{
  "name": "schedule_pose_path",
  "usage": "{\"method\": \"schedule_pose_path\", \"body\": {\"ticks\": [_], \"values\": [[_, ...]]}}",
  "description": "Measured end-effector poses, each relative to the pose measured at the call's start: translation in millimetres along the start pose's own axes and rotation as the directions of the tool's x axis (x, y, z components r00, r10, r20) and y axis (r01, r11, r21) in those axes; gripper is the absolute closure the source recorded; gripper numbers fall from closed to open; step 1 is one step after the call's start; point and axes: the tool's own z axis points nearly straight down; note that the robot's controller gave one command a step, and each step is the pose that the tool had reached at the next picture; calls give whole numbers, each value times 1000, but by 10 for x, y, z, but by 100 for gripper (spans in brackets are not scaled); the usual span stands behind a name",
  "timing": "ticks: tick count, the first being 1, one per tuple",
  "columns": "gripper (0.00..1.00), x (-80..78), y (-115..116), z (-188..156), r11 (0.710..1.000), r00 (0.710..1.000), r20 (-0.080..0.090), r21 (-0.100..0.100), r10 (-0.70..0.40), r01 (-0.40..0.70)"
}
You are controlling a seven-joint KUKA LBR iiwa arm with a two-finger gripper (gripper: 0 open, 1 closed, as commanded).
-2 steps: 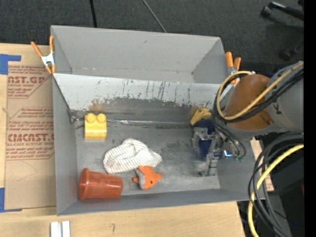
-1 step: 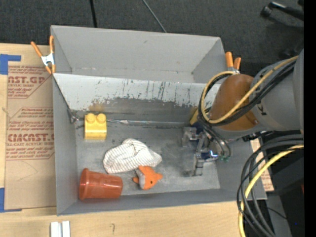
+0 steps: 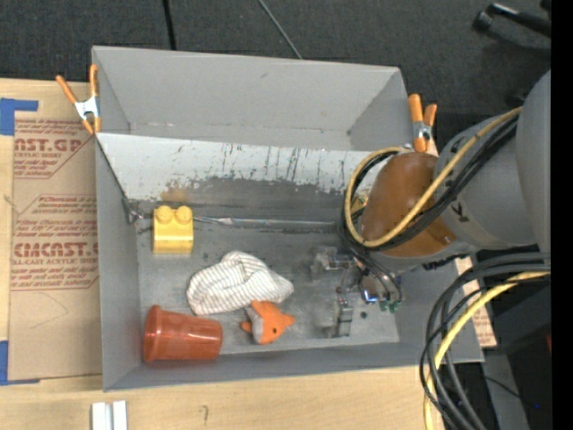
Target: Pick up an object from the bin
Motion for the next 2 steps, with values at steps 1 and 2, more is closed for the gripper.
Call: {"method": "schedule_pose_path", "body": {"ticks": [1,2], "values": [[0,-38,217,13,1000,1000,-4,2,-26,26],[0,108,577,-252,998,998,-4,1,61,-61]]}}
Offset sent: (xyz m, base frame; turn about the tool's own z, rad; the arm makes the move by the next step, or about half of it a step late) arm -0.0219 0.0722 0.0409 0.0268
